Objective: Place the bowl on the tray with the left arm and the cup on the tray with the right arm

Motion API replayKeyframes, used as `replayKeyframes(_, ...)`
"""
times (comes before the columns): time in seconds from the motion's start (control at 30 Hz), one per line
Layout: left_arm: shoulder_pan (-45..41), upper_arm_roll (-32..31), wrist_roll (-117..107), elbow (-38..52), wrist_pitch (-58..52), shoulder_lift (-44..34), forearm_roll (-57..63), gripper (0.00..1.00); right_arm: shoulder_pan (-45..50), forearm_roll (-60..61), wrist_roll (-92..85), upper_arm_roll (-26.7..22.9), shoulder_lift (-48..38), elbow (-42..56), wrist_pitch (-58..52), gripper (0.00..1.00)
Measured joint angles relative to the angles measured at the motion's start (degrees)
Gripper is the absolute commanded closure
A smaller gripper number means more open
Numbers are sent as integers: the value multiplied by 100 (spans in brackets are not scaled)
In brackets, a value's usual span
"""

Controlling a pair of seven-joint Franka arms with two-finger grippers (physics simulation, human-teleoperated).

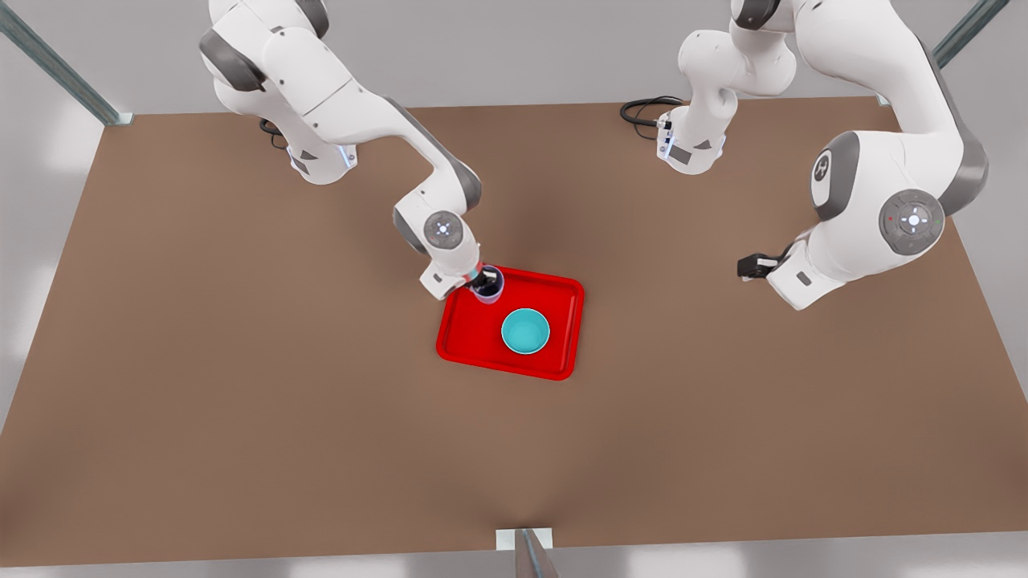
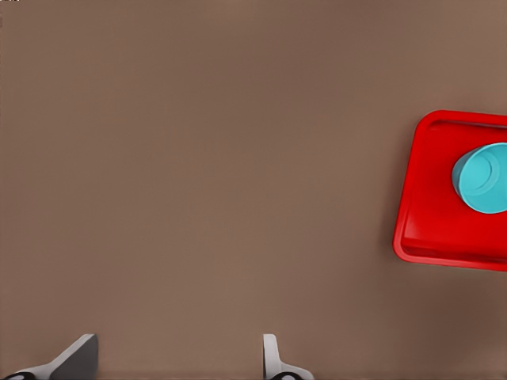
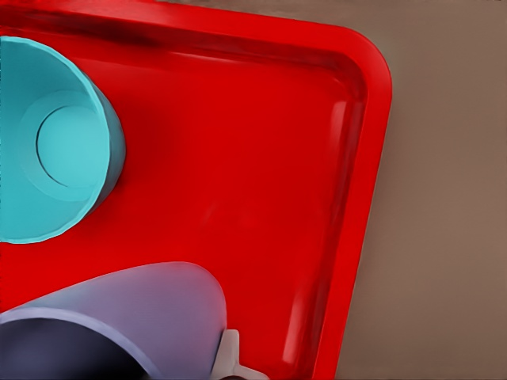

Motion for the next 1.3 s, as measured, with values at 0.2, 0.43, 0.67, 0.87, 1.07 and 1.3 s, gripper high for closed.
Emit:
replayKeyframes(0.2, -5, 0, 0, -27, -25, -9, 0, 0, 9, 0, 0, 0, 231, 130, 0, 79)
replayKeyframes(0.43, -6, 0, 0, -35, -19, -2, 0, 0, 16, -19, -9, 0, 311, 123, 116, 79)
replayKeyframes(0.67, -9, 0, 0, -36, -20, -8, 0, 0, 21, -87, 22, -2, 355, 131, 135, 28)
replayKeyframes(0.87, -8, 0, 0, -36, -26, -9, 0, 0, 19, -88, 21, -2, 346, 134, 143, 9)
replayKeyframes(1.07, -10, 0, 0, -36, -23, -9, 0, 0, 19, -88, 20, -2, 337, 153, 140, 0)
replayKeyframes(1.3, -25, 0, -9, -36, -35, -9, 0, 0, -16, -88, 15, -2, 311, 157, 121, 0)
